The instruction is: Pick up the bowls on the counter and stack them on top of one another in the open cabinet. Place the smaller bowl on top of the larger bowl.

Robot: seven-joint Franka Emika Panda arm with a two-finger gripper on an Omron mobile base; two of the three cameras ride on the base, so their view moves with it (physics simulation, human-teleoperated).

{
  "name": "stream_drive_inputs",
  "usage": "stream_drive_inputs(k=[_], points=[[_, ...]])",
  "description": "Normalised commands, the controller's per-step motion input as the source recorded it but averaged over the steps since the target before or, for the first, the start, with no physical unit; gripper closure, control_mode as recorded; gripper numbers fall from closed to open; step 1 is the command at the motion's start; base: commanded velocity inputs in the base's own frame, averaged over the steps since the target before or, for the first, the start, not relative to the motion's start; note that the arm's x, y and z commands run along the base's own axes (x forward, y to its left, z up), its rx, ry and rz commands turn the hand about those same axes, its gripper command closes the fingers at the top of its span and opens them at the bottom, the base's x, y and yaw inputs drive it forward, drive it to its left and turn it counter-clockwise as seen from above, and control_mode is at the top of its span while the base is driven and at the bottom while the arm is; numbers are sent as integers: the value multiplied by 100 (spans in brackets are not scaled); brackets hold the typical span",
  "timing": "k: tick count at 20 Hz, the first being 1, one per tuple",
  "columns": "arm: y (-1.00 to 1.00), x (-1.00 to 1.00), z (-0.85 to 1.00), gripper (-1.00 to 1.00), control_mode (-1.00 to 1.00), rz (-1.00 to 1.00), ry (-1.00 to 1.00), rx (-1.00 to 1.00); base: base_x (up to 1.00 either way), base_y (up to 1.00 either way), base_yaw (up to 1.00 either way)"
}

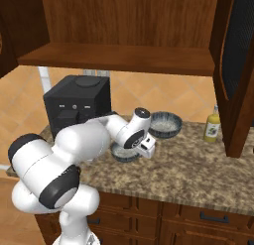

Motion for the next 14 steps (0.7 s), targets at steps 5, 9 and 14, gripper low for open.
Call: stream_drive_inputs(k=[5,9,14], points=[[0,7,-25,-100,-100,0,0,2,0,0,0],[0,8,-16,-100,-100,0,0,0,0,0,0],[0,15,-19,-100,-100,0,0,0,0,0,0]])
